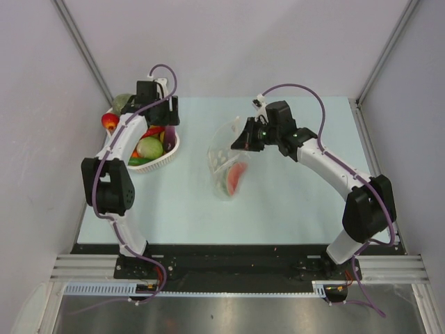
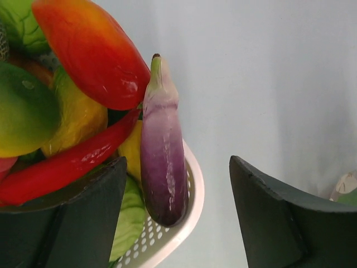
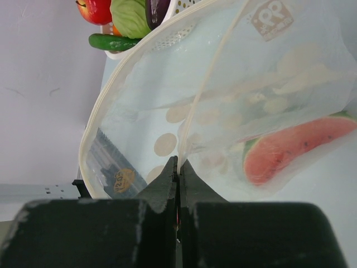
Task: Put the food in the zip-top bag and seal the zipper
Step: Pick up the fake vegetable from the bin.
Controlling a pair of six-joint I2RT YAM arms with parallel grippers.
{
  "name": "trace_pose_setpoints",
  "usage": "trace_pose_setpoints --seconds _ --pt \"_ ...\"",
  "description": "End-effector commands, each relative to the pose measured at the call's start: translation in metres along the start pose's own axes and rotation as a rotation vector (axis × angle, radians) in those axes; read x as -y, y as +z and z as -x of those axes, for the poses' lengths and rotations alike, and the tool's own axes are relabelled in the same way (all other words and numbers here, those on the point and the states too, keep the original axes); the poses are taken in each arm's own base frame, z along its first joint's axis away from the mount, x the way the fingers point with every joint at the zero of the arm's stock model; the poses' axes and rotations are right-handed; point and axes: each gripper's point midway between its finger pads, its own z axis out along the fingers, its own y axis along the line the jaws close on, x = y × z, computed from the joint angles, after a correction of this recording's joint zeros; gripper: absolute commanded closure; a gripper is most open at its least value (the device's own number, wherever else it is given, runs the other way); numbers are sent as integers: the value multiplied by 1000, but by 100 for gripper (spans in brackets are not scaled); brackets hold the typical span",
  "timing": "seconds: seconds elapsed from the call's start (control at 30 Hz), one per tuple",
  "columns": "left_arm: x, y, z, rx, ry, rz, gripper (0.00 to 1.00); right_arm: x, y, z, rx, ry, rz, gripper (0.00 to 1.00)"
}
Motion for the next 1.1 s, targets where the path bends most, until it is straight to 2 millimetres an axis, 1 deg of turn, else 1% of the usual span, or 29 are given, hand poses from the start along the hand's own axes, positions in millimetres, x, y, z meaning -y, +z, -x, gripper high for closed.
trace_pose_setpoints --seconds 0.0,0.03,0.13,0.3,0.33,0.4,0.5,0.53,0.57,0.6,0.63,0.67,0.7,0.77,0.8,0.83,0.9,0.93,1.0,1.03,1.07 --pt "-2 17 15 48 27 -13 23 -7 -6 7 20 -17 35 100" --pt "-3 24 12 38 25 -15 23 -6 -6 7 17 -13 35 100" --pt "-5 32 8 28 17 0 24 -4 -8 8 21 -8 33 100" --pt "-13 41 -3 -2 14 36 26 -3 -9 7 16 -3 36 100" --pt "-14 42 -4 -8 14 41 31 -3 -9 7 17 -1 35 100" --pt "-14 40 -7 -17 15 40 36 -3 -10 8 21 -4 38 100" --pt "-15 32 -9 -15 12 39 47 -1 -11 8 21 -4 35 100" --pt "-17 30 -10 -17 7 41 52 -3 -11 8 20 -7 42 100" --pt "-17 26 -11 -24 5 41 55 -2 -11 7 18 -3 41 100" --pt "-18 19 -6 -12 -2 46 58 -2 -11 8 19 -4 44 100" --pt "-20 15 -5 -8 -8 45 63 -3 -12 7 19 -4 44 100" --pt "-21 11 -5 -8 -13 46 66 -3 -12 8 22 -7 44 100" --pt "-21 3 0 7 -13 48 71 -3 -13 9 25 -8 46 100" --pt "-24 -4 0 10 -19 50 76 -5 -13 10 29 -8 49 100" --pt "-24 -8 -2 2 -23 47 82 -5 -13 11 30 -11 52 100" --pt "-22 -17 5 25 -24 39 84 -5 -13 11 29 -10 53 100" --pt "-20 -27 8 40 -24 27 87 -7 -13 11 31 -12 58 100" --pt "-17 -40 17 72 -22 18 89 -8 -13 12 32 -14 63 100" --pt "-11 -53 27 110 -20 -5 90 -10 -14 12 31 -15 71 100" --pt "-8 -67 37 150 -19 -17 90 -10 -14 12 30 -16 74 100" --pt "-5 -75 43 174 -22 -28 90 -12 -13 12 29 -20 83 100"
